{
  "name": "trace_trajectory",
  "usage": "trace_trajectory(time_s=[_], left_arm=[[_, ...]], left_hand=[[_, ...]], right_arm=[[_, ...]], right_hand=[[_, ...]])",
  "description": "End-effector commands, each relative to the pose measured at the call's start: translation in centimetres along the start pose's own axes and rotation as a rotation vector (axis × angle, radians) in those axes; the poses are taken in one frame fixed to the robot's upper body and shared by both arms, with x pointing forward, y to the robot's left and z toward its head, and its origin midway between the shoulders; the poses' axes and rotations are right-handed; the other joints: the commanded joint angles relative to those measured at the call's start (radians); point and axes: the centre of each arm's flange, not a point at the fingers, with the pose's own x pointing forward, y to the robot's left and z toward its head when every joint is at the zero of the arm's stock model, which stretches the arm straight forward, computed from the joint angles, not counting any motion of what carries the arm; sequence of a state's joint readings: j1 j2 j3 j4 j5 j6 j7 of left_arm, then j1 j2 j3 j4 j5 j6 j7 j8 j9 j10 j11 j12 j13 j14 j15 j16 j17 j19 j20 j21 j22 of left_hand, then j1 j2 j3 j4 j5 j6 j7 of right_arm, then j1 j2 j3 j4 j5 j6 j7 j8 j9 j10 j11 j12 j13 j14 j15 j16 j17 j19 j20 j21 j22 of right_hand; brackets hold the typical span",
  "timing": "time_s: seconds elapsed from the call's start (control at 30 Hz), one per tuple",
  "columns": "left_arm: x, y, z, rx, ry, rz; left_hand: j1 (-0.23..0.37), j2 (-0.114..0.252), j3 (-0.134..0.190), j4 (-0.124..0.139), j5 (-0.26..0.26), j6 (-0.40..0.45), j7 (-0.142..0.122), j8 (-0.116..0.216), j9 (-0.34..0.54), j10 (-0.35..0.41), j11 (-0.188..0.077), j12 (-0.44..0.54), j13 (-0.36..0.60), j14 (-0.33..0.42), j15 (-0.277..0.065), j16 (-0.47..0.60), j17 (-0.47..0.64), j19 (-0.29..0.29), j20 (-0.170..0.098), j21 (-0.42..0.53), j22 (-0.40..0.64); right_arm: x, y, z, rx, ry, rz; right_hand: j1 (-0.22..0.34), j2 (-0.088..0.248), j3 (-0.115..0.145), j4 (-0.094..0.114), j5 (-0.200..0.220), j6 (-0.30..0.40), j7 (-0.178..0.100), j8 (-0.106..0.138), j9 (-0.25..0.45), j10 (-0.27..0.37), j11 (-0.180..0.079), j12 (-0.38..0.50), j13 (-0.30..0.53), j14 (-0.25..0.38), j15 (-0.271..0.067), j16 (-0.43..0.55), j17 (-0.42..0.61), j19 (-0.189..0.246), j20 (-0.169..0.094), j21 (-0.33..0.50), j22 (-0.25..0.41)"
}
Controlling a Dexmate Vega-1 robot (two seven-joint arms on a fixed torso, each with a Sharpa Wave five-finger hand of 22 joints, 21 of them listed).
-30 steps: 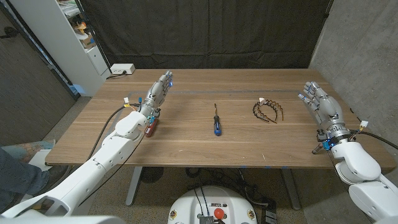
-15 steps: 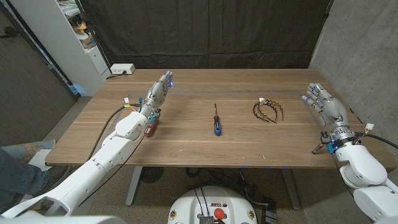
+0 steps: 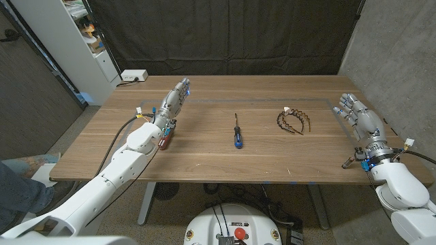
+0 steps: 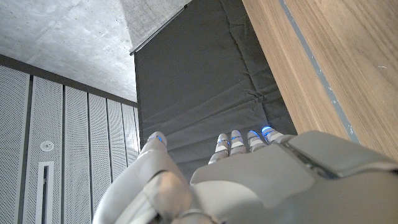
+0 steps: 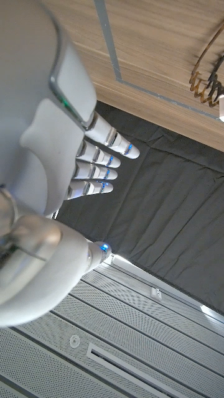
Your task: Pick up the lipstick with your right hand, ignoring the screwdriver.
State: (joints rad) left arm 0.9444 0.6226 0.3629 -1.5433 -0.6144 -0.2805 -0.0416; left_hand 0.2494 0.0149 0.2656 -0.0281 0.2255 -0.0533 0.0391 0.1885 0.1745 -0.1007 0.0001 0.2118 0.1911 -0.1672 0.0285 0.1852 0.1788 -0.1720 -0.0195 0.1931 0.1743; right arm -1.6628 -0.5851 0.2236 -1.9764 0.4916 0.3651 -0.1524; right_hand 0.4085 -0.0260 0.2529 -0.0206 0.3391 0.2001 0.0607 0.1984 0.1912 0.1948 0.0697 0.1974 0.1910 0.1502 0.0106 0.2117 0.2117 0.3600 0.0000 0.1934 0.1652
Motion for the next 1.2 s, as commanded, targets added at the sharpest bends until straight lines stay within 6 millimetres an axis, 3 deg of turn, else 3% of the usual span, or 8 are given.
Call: trace_trajectory(time_s=[0.03, 1.2], left_arm=[[0.4, -0.3, -0.1, -0.009, -0.005, -0.005], [1.2, -0.5, 0.1, 0.003, -0.013, -0.019]], left_hand=[[0.006, 0.007, 0.002, -0.003, -0.002, -0.001, -0.003, 0.0, 0.003, -0.003, -0.007, -0.002, 0.001, -0.008, -0.004, 0.001, 0.003, -0.041, 0.002, 0.003, 0.006], [0.01, 0.011, 0.002, -0.01, -0.003, 0.0, -0.008, -0.001, 0.003, -0.002, -0.012, -0.002, 0.001, -0.008, -0.008, 0.002, 0.002, -0.044, 0.004, 0.003, 0.006]], right_arm=[[-1.2, -0.5, 0.0, -0.001, 0.006, -0.026], [-3.5, -1.7, 0.4, -0.045, 0.009, -0.057]], right_hand=[[0.004, 0.004, 0.002, -0.007, -0.004, 0.006, 0.001, 0.003, 0.0, 0.009, 0.004, 0.003, 0.0, 0.009, 0.001, 0.005, 0.003, 0.009, 0.002, 0.0, 0.005], [0.013, 0.007, 0.004, -0.015, -0.007, 0.015, -0.002, 0.005, 0.0, 0.015, 0.003, 0.003, 0.0, 0.014, 0.002, 0.005, 0.002, 0.011, 0.005, 0.0, 0.005]])
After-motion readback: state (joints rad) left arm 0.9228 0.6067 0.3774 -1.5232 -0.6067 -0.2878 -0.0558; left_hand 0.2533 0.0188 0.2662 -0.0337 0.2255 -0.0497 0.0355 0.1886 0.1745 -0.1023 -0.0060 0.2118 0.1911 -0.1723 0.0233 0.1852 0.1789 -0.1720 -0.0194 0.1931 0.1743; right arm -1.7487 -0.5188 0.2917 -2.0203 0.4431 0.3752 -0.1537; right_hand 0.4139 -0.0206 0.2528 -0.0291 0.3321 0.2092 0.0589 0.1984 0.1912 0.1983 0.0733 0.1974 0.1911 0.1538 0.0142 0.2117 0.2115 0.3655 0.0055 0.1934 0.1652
